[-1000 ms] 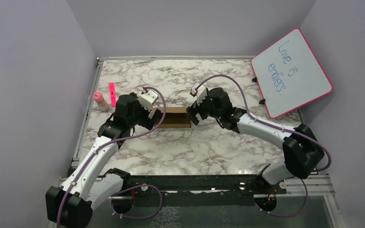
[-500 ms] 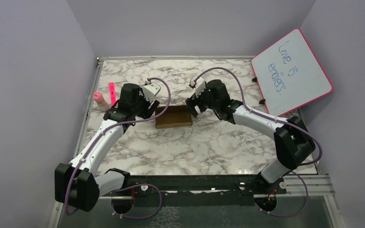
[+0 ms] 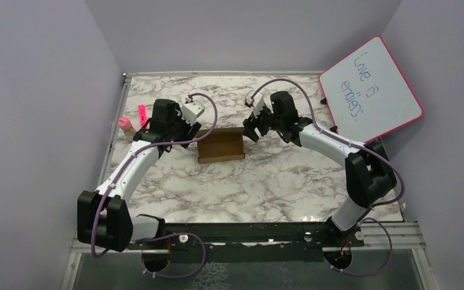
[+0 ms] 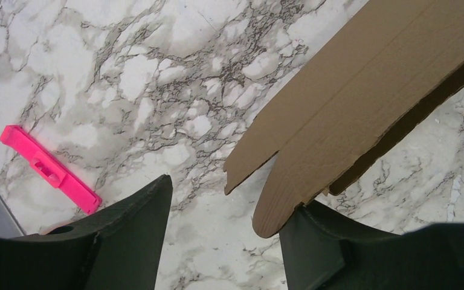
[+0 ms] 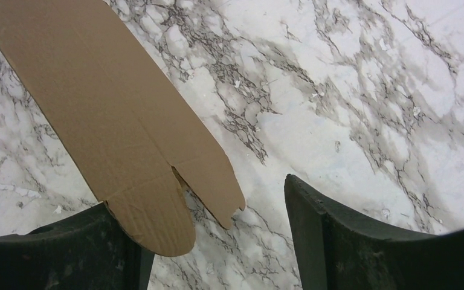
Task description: Fold the paper box
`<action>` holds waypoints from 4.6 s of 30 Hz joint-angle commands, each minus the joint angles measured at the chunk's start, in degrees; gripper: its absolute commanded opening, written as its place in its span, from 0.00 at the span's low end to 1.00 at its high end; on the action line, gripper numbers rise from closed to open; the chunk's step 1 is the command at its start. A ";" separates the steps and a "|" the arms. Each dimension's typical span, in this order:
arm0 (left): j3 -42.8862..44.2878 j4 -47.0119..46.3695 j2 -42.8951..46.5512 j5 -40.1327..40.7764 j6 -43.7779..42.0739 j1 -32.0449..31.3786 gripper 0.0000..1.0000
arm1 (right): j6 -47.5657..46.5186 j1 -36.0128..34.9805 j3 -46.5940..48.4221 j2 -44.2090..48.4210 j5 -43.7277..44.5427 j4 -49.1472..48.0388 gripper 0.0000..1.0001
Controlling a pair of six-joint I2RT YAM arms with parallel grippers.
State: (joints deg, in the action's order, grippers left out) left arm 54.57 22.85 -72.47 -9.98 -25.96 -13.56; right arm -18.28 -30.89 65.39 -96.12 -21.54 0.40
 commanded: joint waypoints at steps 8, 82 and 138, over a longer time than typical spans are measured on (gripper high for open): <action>2.80 0.01 -3.84 -6.27 -0.96 3.02 0.51 | -5.85 2.33 1.15 -0.79 -7.05 1.54 0.64; 10.22 4.48 -15.85 -31.40 -18.23 8.06 0.16 | -15.11 2.28 5.96 -3.41 -9.84 10.49 0.04; -2.96 -19.93 -6.68 11.46 44.48 -11.49 0.13 | 32.05 -7.92 -3.42 5.19 30.94 2.21 0.12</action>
State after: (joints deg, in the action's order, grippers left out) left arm 52.47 6.48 -81.21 -0.58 13.30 -24.10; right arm 10.28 -37.95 62.74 -92.09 6.83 5.04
